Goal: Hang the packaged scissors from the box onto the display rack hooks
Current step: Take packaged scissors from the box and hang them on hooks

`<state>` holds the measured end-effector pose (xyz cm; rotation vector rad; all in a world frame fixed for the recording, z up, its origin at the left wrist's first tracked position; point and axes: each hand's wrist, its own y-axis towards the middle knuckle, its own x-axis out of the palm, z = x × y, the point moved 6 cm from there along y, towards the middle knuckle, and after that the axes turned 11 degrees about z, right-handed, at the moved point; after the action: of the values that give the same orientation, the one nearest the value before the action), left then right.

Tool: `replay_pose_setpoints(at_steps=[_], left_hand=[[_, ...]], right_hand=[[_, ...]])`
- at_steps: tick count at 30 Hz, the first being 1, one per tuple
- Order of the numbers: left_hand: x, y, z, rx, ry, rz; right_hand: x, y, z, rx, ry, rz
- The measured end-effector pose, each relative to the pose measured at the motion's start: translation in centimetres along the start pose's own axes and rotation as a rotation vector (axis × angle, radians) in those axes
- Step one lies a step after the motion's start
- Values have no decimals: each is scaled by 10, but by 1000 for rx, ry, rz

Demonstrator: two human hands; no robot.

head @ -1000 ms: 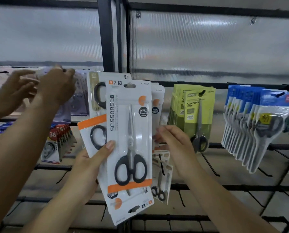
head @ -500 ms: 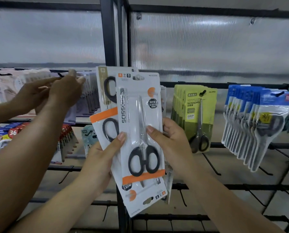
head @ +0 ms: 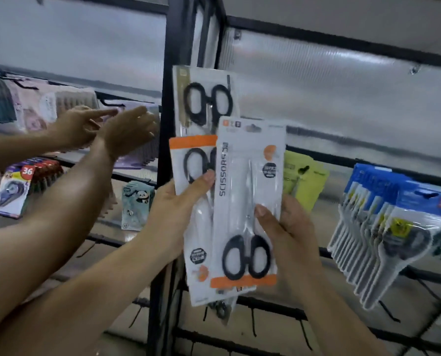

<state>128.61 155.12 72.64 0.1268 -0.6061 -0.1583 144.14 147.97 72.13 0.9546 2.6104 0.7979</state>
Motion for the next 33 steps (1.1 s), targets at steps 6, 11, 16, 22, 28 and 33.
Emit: replay_pose_setpoints(at_steps=[6, 11, 16, 22, 28, 33], left_hand=[[-27, 4, 9, 18, 104, 69], [-57, 6, 24, 57, 143, 9], [-74, 12, 30, 32, 170, -51], [-87, 9, 25, 89, 250, -33], [-98, 8, 27, 77, 288, -28], [-100, 7, 26, 77, 291, -36]], right_hand=[[21, -5, 1, 66, 33, -57], [38, -22, 8, 84, 112, 8], [43, -28, 13, 78, 114, 60], [38, -32, 19, 111, 89, 82], [45, -30, 16, 99, 17, 80], [43, -24, 20, 93, -12, 118]])
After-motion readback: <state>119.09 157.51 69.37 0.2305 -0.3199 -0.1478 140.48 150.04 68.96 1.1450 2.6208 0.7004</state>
